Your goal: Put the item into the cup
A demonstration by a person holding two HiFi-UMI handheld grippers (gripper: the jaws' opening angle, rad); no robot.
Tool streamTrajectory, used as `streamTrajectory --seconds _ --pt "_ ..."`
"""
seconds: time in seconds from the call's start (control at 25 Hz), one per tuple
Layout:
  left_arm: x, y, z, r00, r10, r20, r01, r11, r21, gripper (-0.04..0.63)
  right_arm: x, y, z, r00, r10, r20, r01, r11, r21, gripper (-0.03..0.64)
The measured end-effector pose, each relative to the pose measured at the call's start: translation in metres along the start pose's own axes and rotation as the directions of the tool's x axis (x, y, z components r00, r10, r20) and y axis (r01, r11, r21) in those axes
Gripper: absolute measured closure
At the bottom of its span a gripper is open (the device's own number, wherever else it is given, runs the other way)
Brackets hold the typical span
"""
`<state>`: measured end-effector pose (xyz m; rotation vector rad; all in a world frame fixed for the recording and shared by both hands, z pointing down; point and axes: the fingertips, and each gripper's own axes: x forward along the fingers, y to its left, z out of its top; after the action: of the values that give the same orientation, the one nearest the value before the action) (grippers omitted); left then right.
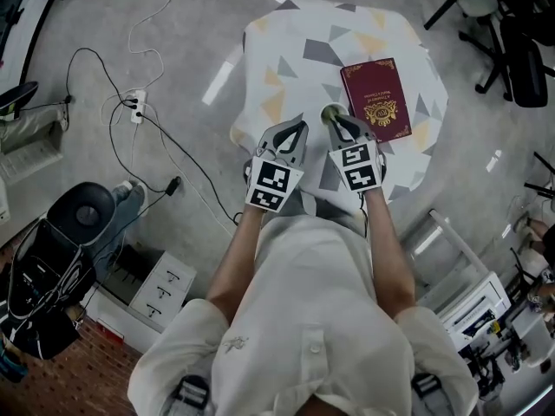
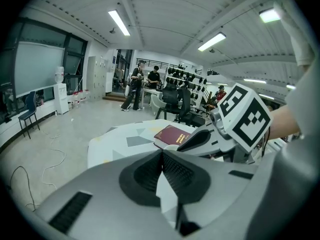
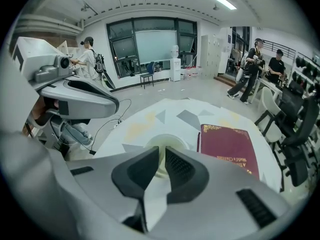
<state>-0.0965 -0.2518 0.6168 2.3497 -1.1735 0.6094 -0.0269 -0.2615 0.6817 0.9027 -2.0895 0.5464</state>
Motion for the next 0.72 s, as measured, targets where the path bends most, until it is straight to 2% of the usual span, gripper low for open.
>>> streamTrajectory --seconds 0.36,0.72 --pt "-0.017 -0.002 0.032 0.998 -0.002 0.058 -0.001 0.999 0.053 0.581 -0.049 0.000 0.032 0.990 -0.033 0.140 0.036 0.999 -0.019 0.568" --pt "-0.043 -0.014 0.082 0.989 -0.027 0.146 0.008 0.992 0.128 0.581 -0.122 -0.002 0.077 0.935 -0.099 0.341 0.102 0.995 0.011 0.565"
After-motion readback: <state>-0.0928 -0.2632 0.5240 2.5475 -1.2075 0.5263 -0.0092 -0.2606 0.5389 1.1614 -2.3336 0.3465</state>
